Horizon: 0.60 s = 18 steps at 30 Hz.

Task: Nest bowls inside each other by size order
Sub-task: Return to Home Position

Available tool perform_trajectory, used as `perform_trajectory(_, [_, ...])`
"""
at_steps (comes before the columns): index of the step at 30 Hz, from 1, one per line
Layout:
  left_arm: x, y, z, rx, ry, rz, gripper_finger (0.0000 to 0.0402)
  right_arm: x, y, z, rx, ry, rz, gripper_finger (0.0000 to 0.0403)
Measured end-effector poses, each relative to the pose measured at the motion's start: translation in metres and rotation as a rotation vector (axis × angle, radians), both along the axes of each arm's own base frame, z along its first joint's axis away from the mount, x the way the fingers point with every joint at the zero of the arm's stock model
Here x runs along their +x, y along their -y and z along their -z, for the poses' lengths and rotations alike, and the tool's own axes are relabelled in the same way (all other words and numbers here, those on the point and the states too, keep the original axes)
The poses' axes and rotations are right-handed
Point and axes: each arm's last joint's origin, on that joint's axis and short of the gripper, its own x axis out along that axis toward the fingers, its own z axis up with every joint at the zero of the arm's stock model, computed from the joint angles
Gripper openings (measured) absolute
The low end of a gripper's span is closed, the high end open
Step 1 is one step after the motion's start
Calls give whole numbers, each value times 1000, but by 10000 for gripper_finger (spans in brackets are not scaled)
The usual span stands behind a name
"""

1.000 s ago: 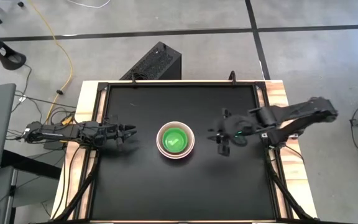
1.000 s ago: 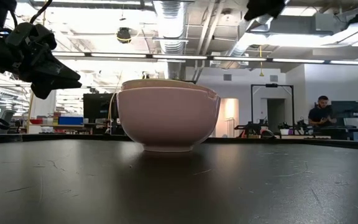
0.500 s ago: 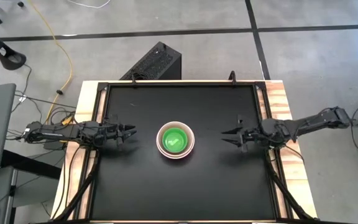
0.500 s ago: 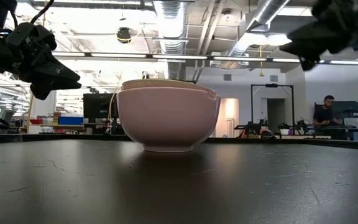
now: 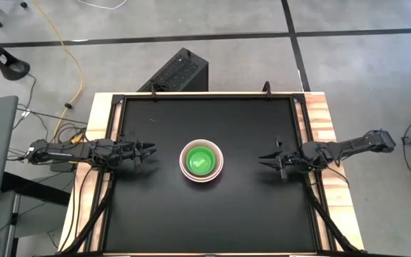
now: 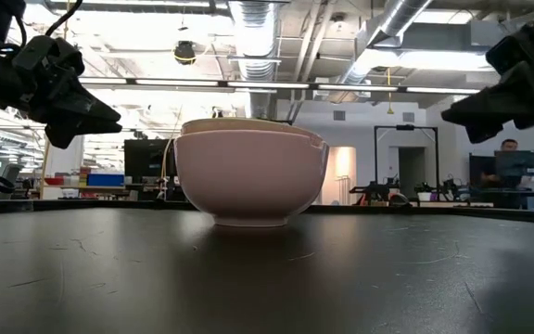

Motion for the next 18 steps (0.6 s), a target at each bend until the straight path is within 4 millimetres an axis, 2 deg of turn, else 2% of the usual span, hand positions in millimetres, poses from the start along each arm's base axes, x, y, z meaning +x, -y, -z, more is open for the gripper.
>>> perform_trajectory(11, [0,0,0,99,-33,16,128,-1,1,1,-23,-9,24,107])
perform_trajectory(18, [0,0,0,99,-34,17,128,-1,1,2,-24,-13,23,108])
